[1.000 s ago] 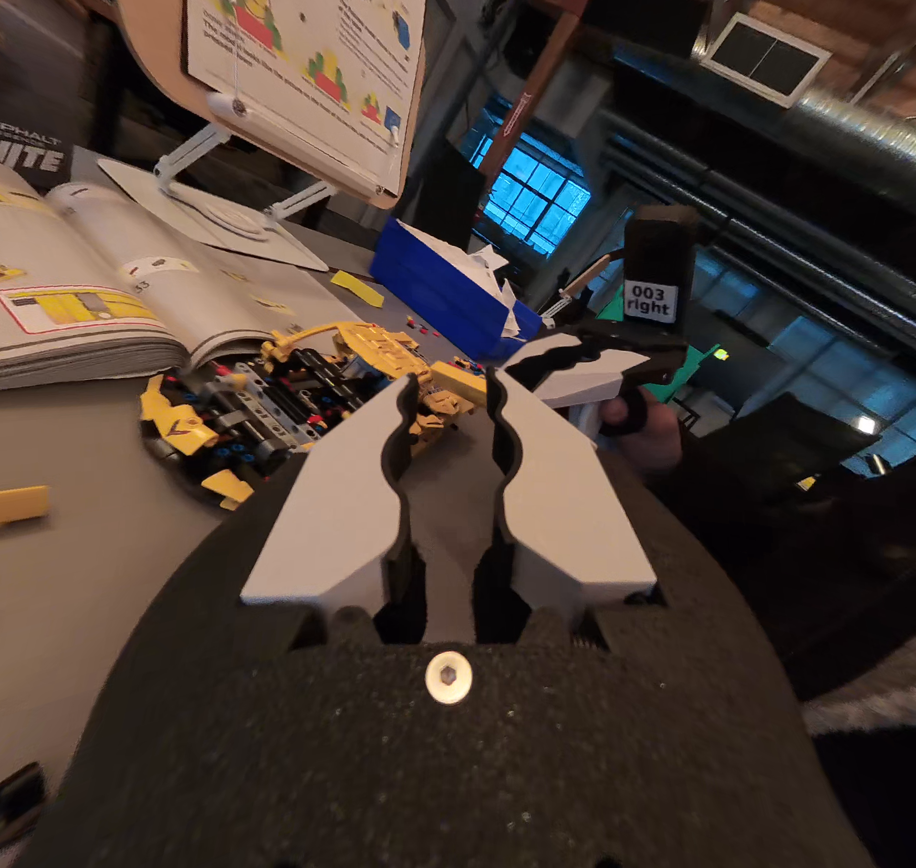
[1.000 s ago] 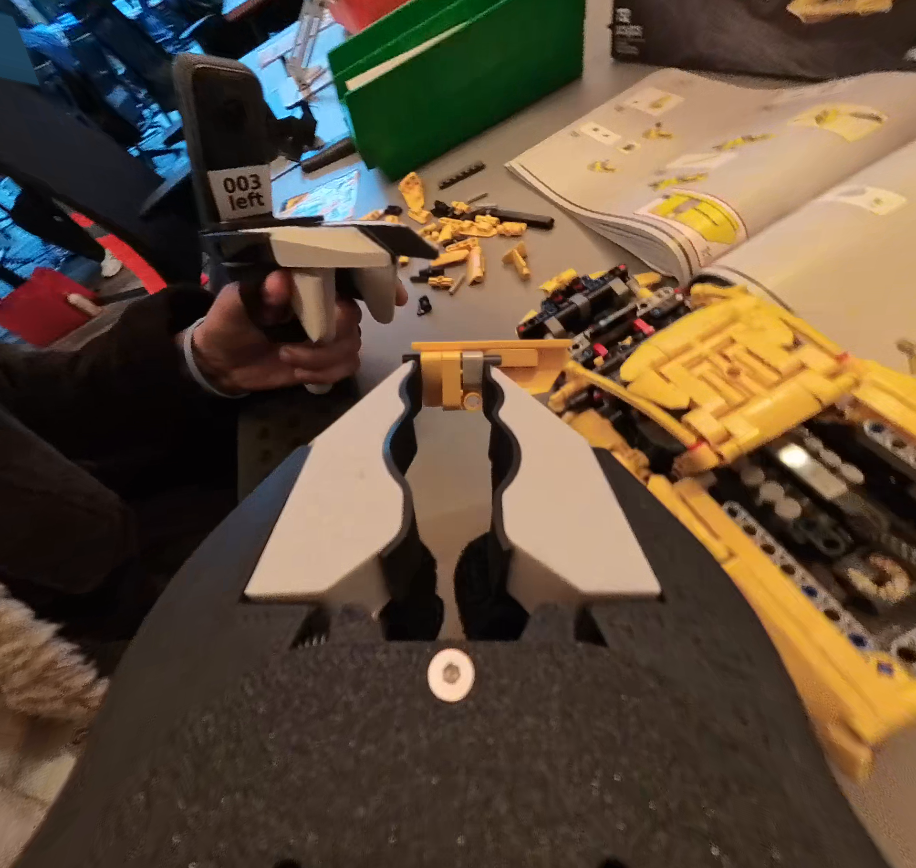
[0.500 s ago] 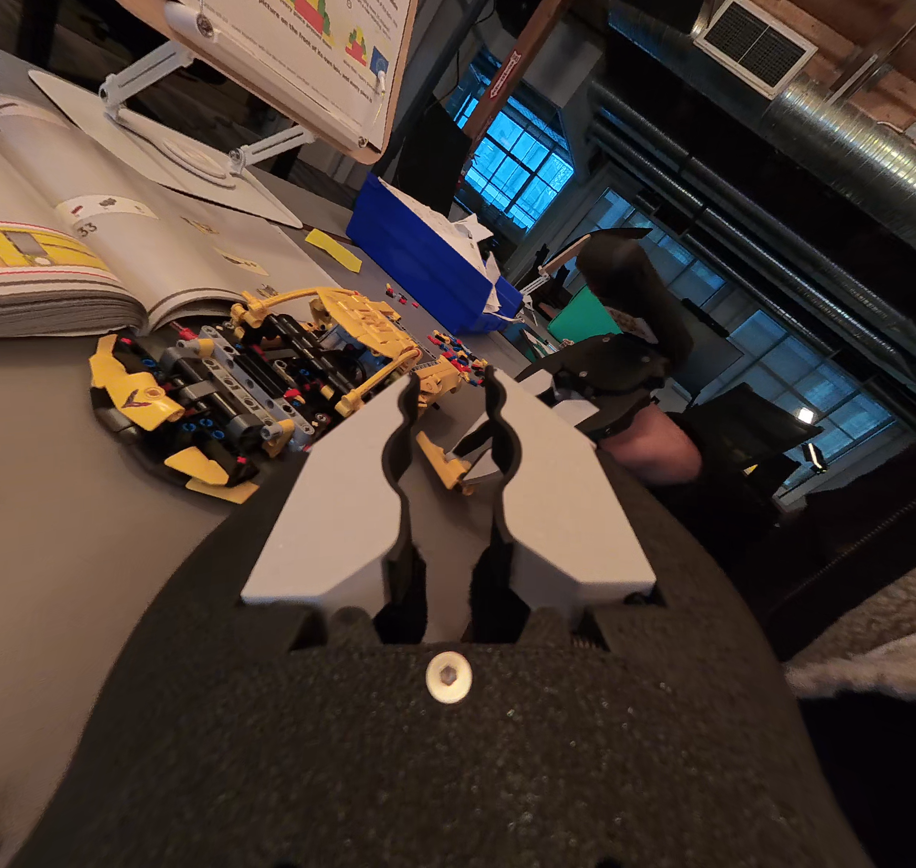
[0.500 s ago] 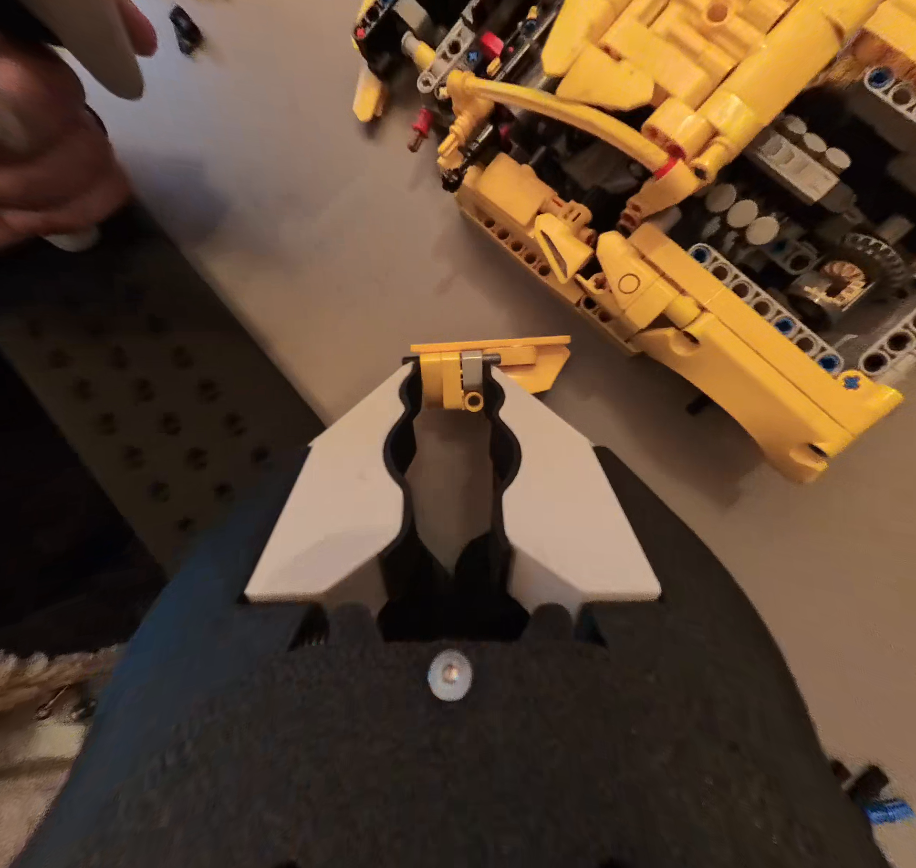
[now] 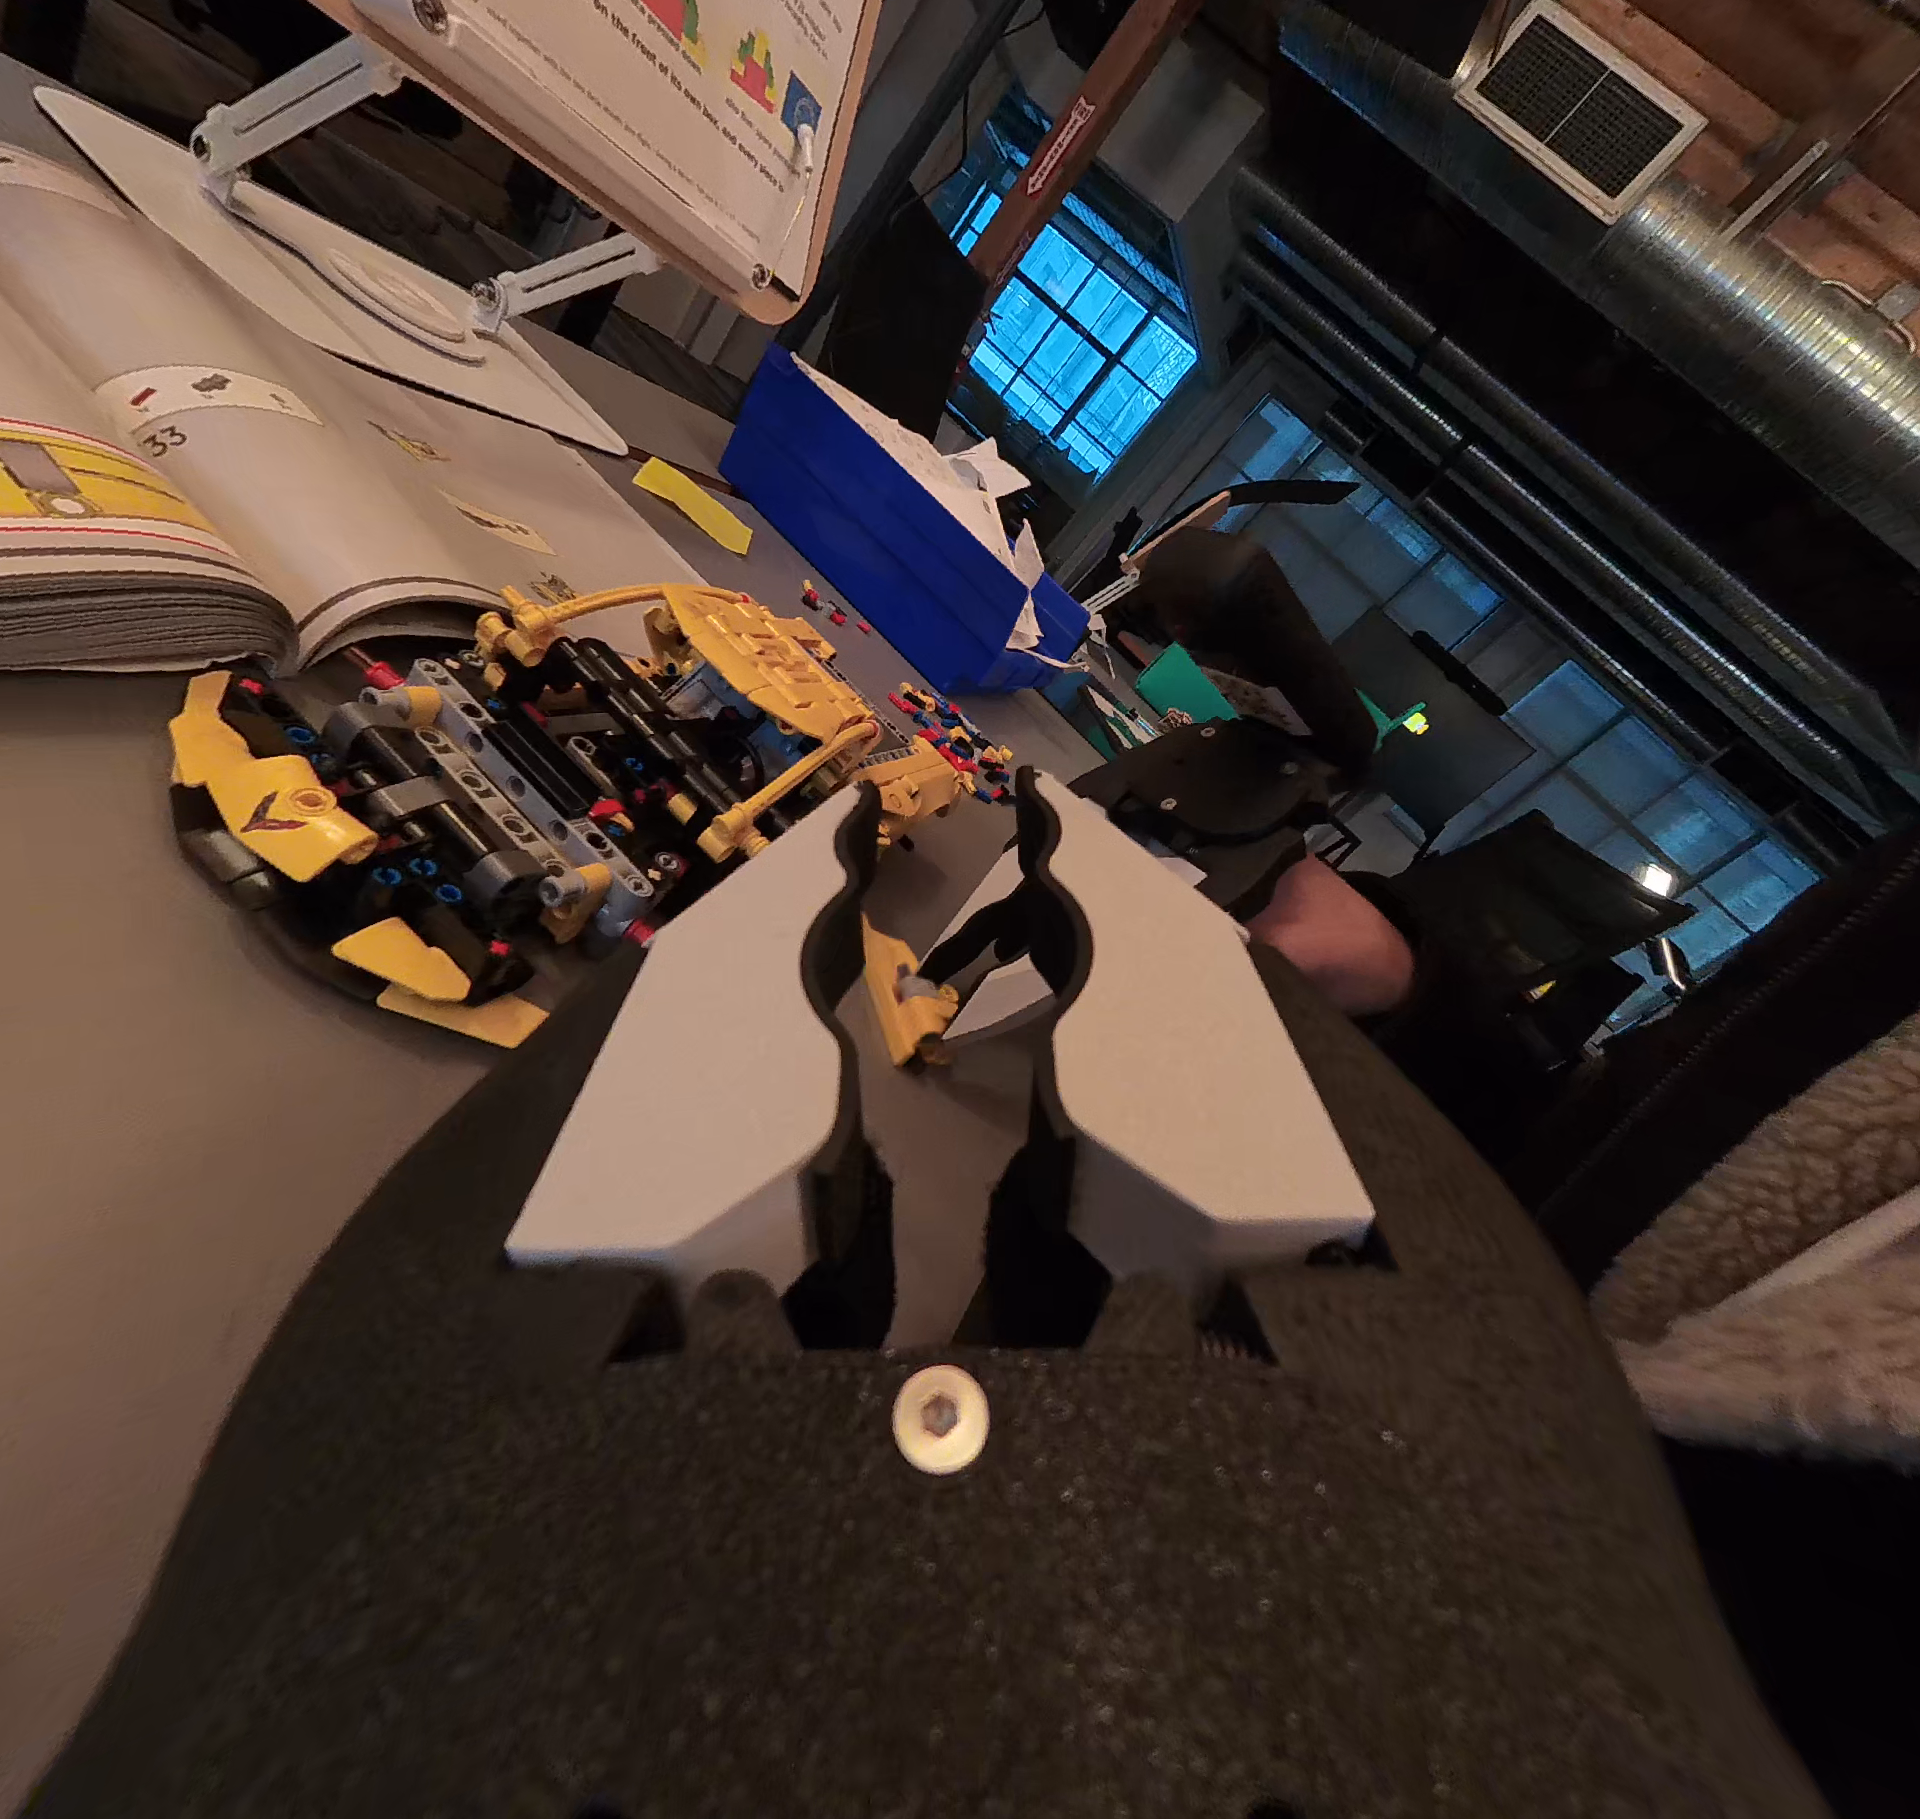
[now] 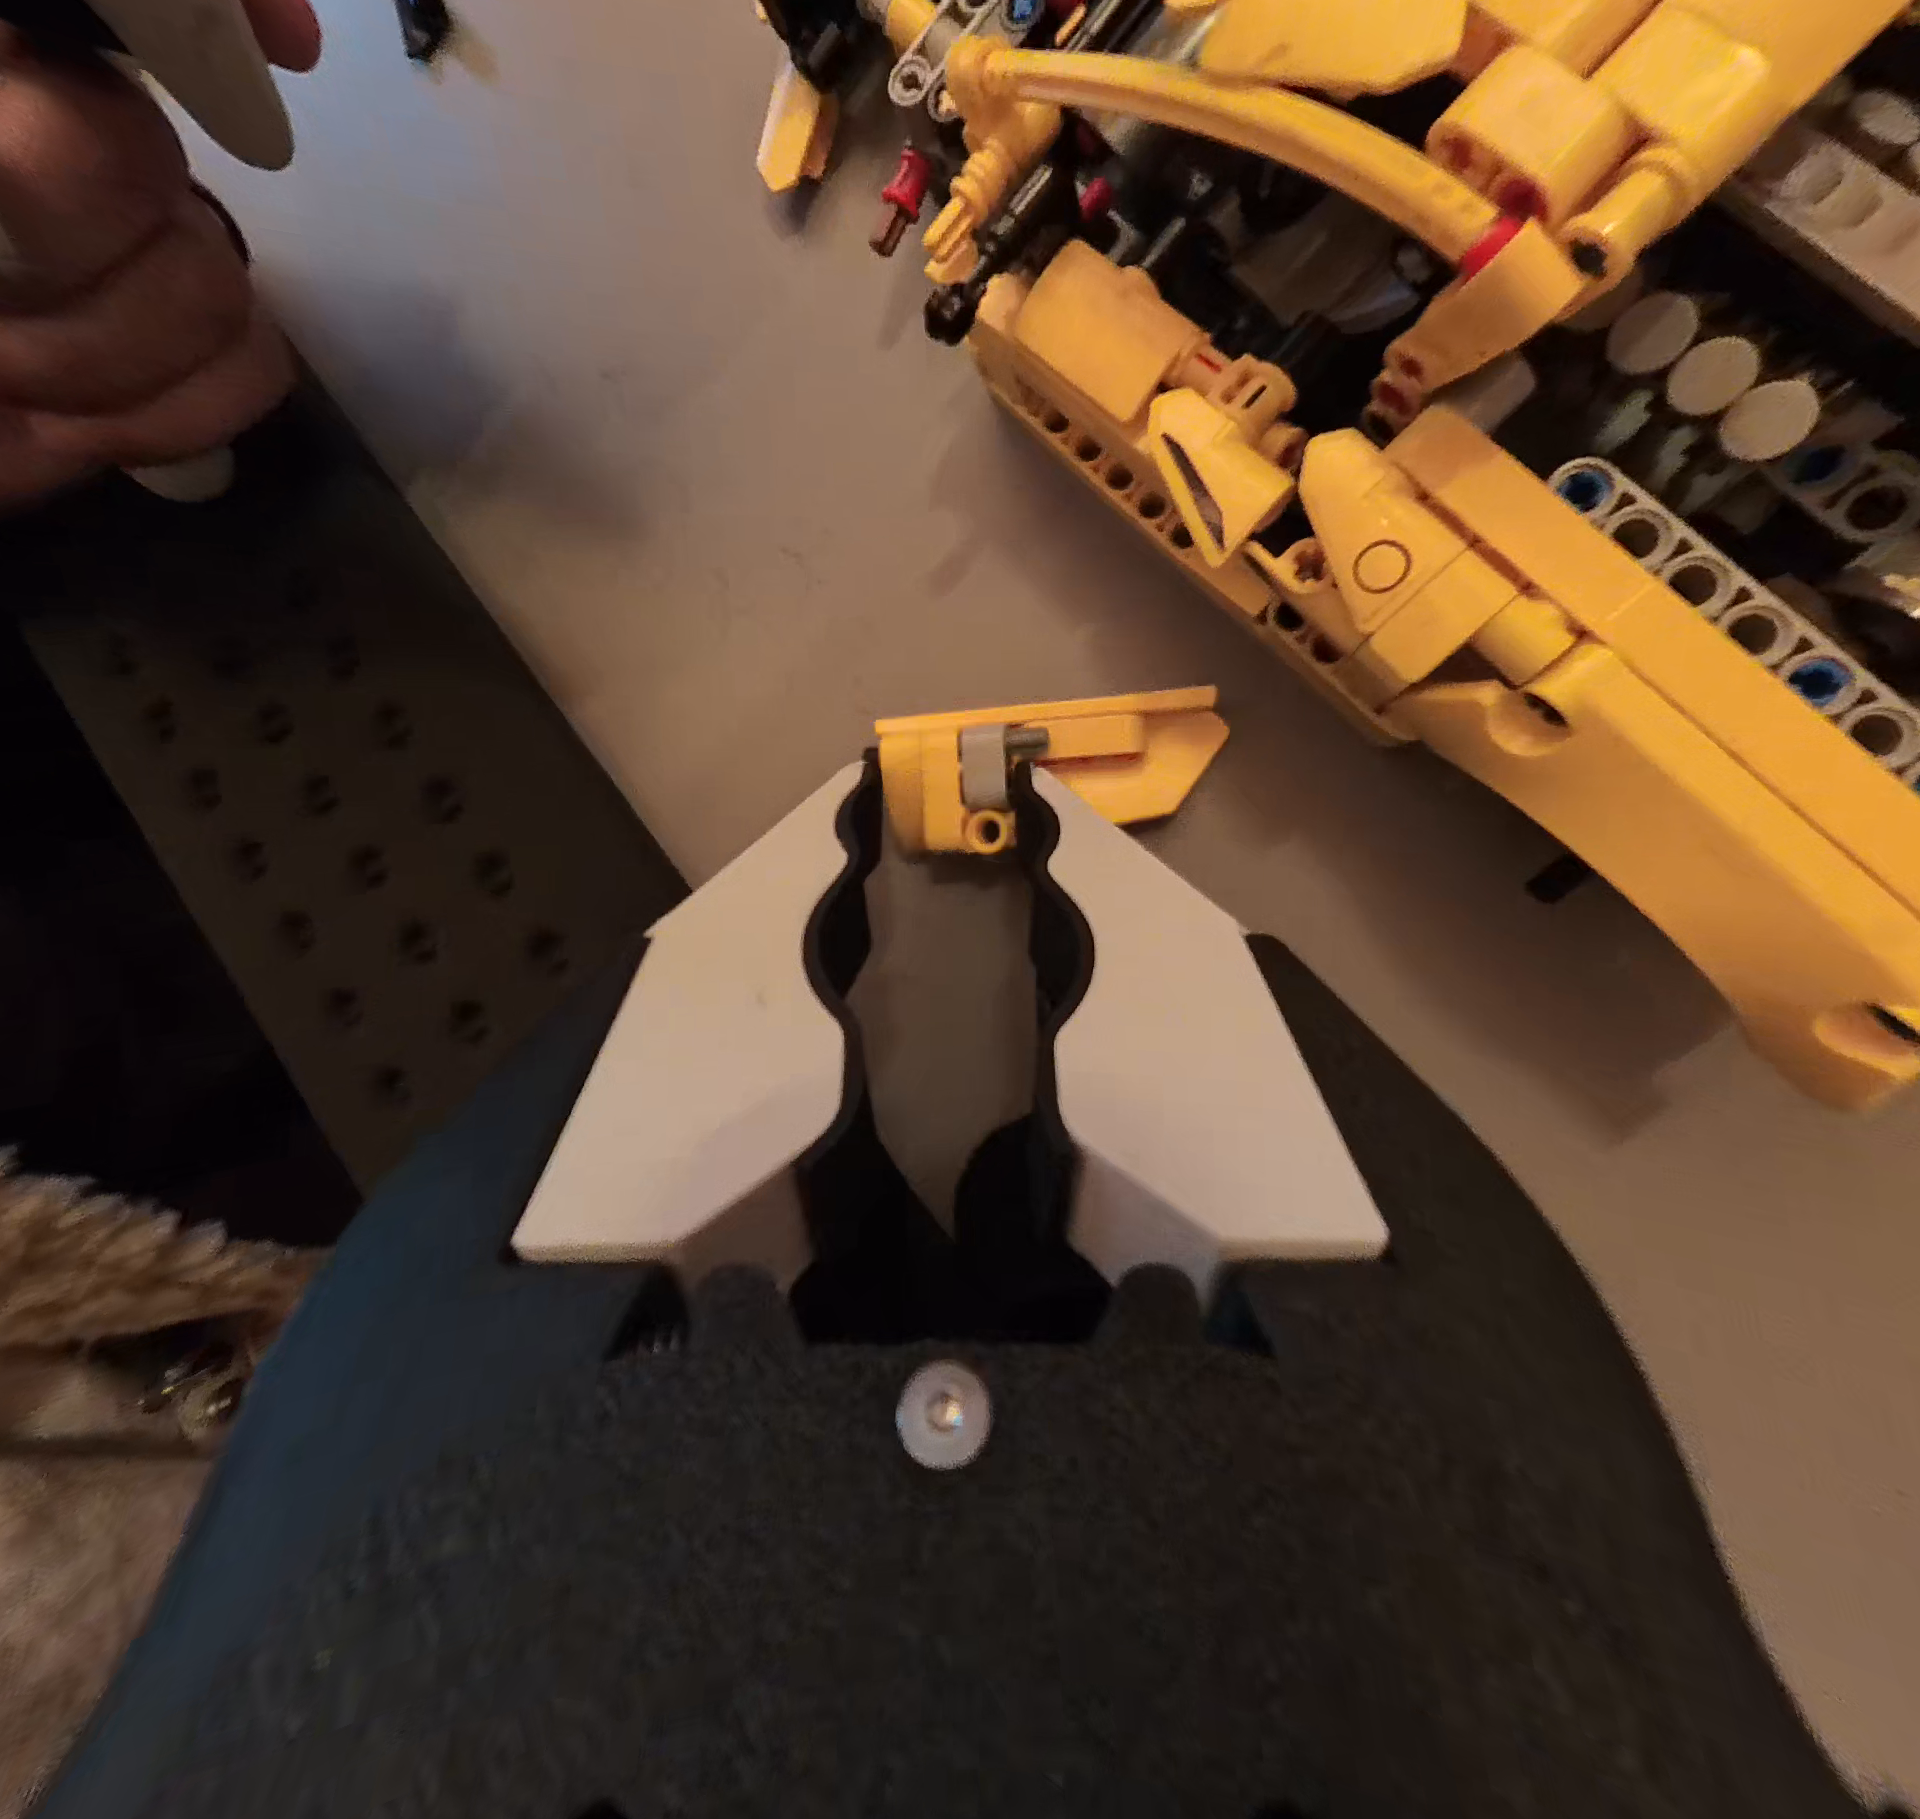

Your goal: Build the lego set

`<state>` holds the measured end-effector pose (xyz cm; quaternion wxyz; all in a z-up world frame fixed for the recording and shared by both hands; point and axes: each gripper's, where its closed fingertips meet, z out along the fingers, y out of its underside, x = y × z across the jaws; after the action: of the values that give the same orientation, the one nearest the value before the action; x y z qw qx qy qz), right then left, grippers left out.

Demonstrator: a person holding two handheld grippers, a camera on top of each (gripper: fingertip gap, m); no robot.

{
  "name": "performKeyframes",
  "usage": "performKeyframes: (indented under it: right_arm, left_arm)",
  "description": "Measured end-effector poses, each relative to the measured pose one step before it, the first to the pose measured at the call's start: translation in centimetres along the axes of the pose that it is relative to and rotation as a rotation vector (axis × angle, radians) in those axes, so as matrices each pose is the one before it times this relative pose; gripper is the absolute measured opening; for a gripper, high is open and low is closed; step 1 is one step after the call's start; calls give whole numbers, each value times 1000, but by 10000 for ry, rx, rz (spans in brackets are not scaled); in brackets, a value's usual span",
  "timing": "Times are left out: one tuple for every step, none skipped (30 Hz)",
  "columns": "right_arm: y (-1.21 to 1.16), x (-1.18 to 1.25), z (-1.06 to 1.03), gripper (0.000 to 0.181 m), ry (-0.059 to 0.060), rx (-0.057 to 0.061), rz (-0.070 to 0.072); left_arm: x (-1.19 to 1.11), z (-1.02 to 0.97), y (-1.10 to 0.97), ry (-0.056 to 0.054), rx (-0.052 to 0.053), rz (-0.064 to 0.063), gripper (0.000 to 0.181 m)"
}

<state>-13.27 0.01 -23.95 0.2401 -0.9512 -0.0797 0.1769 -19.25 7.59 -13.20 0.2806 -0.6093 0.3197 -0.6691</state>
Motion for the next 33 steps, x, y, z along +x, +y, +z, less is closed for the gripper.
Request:
performKeyframes:
  right_arm:
    - [-37,-159,27,25,-251,76,30]
    - [1,-253,-56,28,-348,46,31]
    - [-5,-322,-199,33,-459,24,52]
    - [-152,-318,-411,36,-511,96,106]
    - [-331,-315,-631,37,-493,214,43]
    - [-602,-134,-822,37,-354,395,-8]
    - [-786,-88,-940,37,-309,536,-56]
    - [-983,64,-992,37,-231,649,-130]
    - [-1284,512,-1040,37,39,876,-239]
    - [-1495,1128,-1076,36,393,1077,-299]
    - [-1427,1528,-1013,37,628,1090,-314]
    - [-1174,1717,-878,38,765,978,-333]
    - [-780,1747,-705,38,828,790,-291]
    - [-472,1292,-415,39,588,561,-233]
    - [-294,712,-136,43,278,276,-201]
    - [-199,405,-51,46,209,100,-67]
    - [-156,336,29,45,247,90,-181]
    - [43,346,143,44,273,-3,-365]
    - [366,372,210,43,287,-184,-418]
    - [489,279,198,41,239,-269,-344]
    - [342,150,190,41,170,-165,-262]
    - [29,372,201,39,365,54,-108]
    - [-154,562,145,34,533,166,-47]
    - [-65,341,58,30,408,59,-86]
    - [117,-28,-66,28,157,-78,-218]
    - [24,-87,-101,26,98,-7,-275]
    - [-74,-19,-78,26,152,48,-148]
    - [-4,95,-61,26,213,-12,-47]
    - [79,158,-28,25,203,-70,-66]
    - [141,159,0,24,174,-110,-64]
    - [250,294,-32,23,236,-178,73]
    - [182,263,-9,22,165,-128,148]
    - [55,55,1,22,-37,-47,101]
  left_arm:
    - [-40,28,21,4,-21,-44,26]
    - [-36,19,9,7,-17,-53,26]
    - [-57,11,-5,2,-11,-61,26]
    - [-39,-28,-46,11,18,-62,26]
    - [-77,-62,-118,-17,55,-46,26]
    - [-133,-81,-105,-59,24,-13,26]
    - [-216,-91,-102,-114,-21,27,25]
    - [-268,-83,-82,-161,-68,59,24]
    - [-353,-91,-31,-245,-189,140,24]
    - [-568,-127,49,-391,-351,347,24]
    - [-882,-217,110,-601,-471,588,24]
    - [-1182,-318,75,-792,-473,821,24]
    - [-1550,-416,-45,-1009,-348,989,23]
    - [-1735,-455,-168,-1097,-116,1037,23]
    - [-1618,-371,-187,-976,83,912,24]
    - [-1378,-290,-130,-791,180,585,24]
    - [-932,-180,-55,-494,148,141,24]
    - [-303,-77,-59,-53,67,-188,24]
    - [-58,-22,-56,147,50,-334,24]
    - [-191,-17,71,99,-3,-291,24]
    - [-572,-96,173,-100,-66,-235,24]
    - [-828,-241,179,-175,-59,-148,22]
    - [-981,-480,148,-77,-44,0,18]
    - [-1736,-807,82,-295,42,-24,17]
    - [-2192,-995,-27,-415,64,-240,17]
    - [-2054,-1022,-147,-312,-4,-432,17]
    - [-1643,-988,-259,-168,-53,-439,18]
    - [-1216,-935,-418,-119,25,-430,20]
    - [-653,-806,-384,14,-2,-290,24]
    - [-246,-628,-85,79,-191,-112,26]
    - [-24,-454,200,70,-334,62,30]
    - [124,-318,448,45,-406,236,33]
    - [60,-222,590,-89,-454,293,35]
